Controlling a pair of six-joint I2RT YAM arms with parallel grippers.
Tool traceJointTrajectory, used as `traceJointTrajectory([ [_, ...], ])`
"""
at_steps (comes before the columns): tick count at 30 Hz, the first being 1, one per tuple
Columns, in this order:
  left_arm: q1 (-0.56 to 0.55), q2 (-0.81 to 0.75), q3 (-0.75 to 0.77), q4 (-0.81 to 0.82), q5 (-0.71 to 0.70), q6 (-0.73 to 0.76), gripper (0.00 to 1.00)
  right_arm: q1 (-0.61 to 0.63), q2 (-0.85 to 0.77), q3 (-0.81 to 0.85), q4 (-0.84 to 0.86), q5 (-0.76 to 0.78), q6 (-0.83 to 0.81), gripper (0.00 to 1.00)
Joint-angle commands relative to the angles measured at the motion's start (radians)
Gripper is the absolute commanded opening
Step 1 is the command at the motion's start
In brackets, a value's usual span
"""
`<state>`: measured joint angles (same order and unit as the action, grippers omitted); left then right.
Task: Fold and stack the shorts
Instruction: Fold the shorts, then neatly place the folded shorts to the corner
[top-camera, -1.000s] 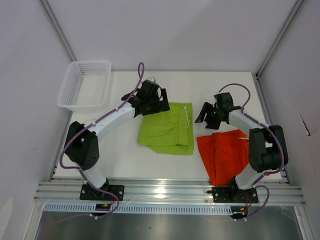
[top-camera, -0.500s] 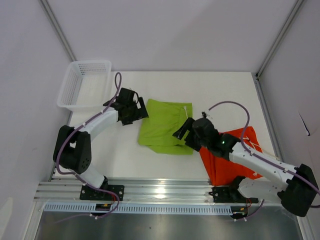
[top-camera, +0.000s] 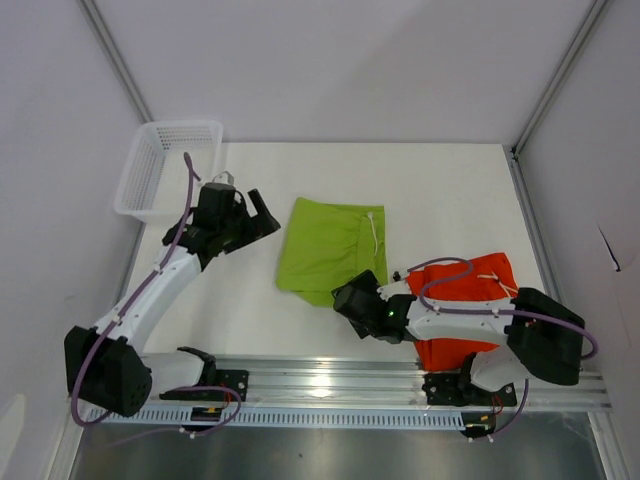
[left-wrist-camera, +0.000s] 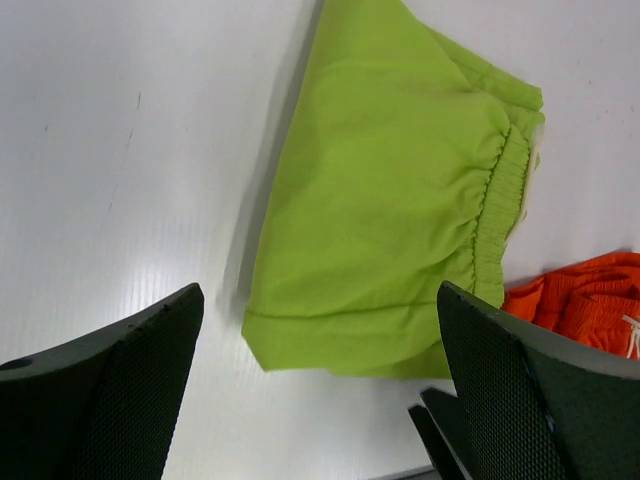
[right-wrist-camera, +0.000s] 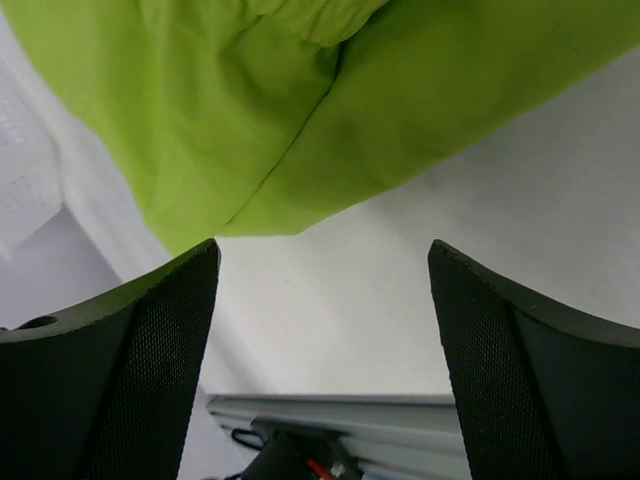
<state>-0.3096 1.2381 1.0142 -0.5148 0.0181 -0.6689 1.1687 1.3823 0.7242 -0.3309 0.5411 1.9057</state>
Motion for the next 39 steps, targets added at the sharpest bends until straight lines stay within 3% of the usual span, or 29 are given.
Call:
traceJointTrajectory([
  [1, 0.006, -0.115, -0.074, -0.018, -0.014, -0.044, 0.99, 0.017, 0.099, 0.052, 0.058, 0.127, 0.299, 0.86],
  [13, 0.009, -0.232, -0.189, -0.047, -0.098, 0.028, 0.99, 0.032, 0.305, 0.127, 0.124, 0.212, 0.457, 0.86],
  [18, 0.009, -0.282, -0.235, -0.019, -0.138, 0.019, 0.99, 0.008, 0.366, 0.181, 0.111, 0.203, 0.432, 0.83],
  [21, 0.009, -0.296, -0.243, -0.03, -0.174, 0.003, 0.99, -0.035, 0.408, 0.199, 0.179, 0.129, 0.327, 0.81],
  [24, 0.009, -0.319, -0.271, -0.039, -0.237, -0.017, 0.99, -0.044, 0.414, 0.198, 0.162, 0.138, 0.314, 0.67],
  [27, 0.009, -0.363, -0.319, 0.007, -0.259, -0.035, 0.99, -0.044, 0.394, 0.184, 0.15, 0.16, 0.302, 0.46],
  [30, 0.009, -0.393, -0.388, 0.059, -0.282, -0.037, 0.99, -0.052, 0.362, 0.185, 0.144, 0.166, 0.204, 0.29],
  [31, 0.009, -0.402, -0.407, 0.065, -0.291, -0.035, 0.99, -0.056, 0.351, 0.191, 0.153, 0.151, 0.155, 0.16],
  [34, 0.009, -0.407, -0.436, 0.076, -0.326, -0.031, 0.99, -0.092, 0.357, 0.221, 0.179, 0.056, -0.057, 0.0],
  [35, 0.009, -0.408, -0.44, 0.078, -0.337, -0.028, 0.99, -0.115, 0.363, 0.231, 0.217, 0.019, -0.221, 0.0],
  [39, 0.009, -0.42, -0.468, 0.107, -0.354, -0.02, 0.99, -0.124, 0.426, 0.34, 0.23, -0.145, -0.586, 0.0],
])
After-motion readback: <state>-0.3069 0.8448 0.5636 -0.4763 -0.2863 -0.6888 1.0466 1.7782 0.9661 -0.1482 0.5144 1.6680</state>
